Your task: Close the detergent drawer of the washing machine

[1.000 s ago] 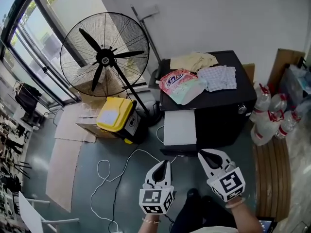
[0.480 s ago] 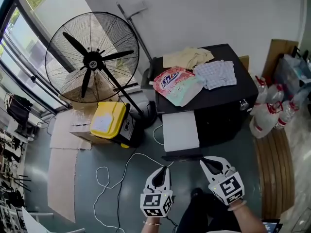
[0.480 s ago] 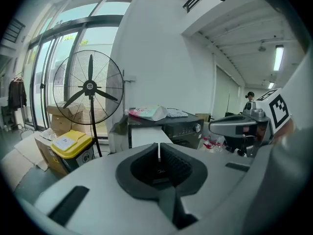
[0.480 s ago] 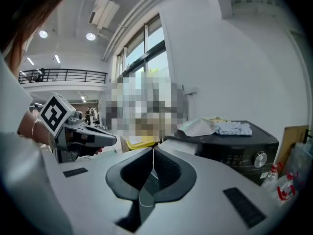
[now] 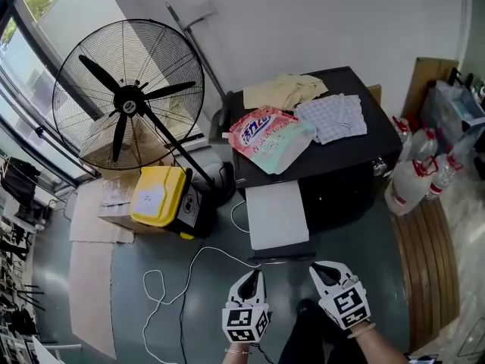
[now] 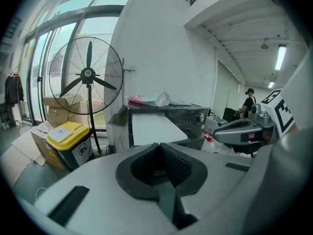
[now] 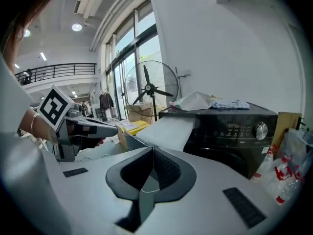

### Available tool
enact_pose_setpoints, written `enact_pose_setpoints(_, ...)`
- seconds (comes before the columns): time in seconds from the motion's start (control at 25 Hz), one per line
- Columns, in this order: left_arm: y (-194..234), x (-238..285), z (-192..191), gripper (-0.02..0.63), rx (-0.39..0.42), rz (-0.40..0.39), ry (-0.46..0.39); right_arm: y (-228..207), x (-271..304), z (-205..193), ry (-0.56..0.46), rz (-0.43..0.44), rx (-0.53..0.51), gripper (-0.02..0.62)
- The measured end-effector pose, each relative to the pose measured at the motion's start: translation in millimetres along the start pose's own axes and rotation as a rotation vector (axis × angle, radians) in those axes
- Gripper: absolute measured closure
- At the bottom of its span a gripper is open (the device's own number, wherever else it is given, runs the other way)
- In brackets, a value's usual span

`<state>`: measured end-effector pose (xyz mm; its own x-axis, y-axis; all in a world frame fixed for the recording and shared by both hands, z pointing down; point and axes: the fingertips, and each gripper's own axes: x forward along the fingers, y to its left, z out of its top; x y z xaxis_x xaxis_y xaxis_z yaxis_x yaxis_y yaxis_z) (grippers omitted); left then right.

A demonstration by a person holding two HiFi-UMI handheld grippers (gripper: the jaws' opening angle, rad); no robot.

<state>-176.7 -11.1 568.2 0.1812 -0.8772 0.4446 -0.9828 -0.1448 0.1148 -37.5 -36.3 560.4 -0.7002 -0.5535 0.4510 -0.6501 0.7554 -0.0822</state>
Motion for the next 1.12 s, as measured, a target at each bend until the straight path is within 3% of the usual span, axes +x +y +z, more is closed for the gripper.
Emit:
enact_pose_setpoints(0.52, 10, 38, -28, 0.586, -0.016, 0.003, 0.051, -28, 31, -37, 0.085, -0.057, 0.058, 0.569)
enact_pose_setpoints(1.12, 18, 46, -23, 0.586, 0.015, -0.024, 0.074, -29, 34, -40, 0.096, -0.019, 0.094, 0.571)
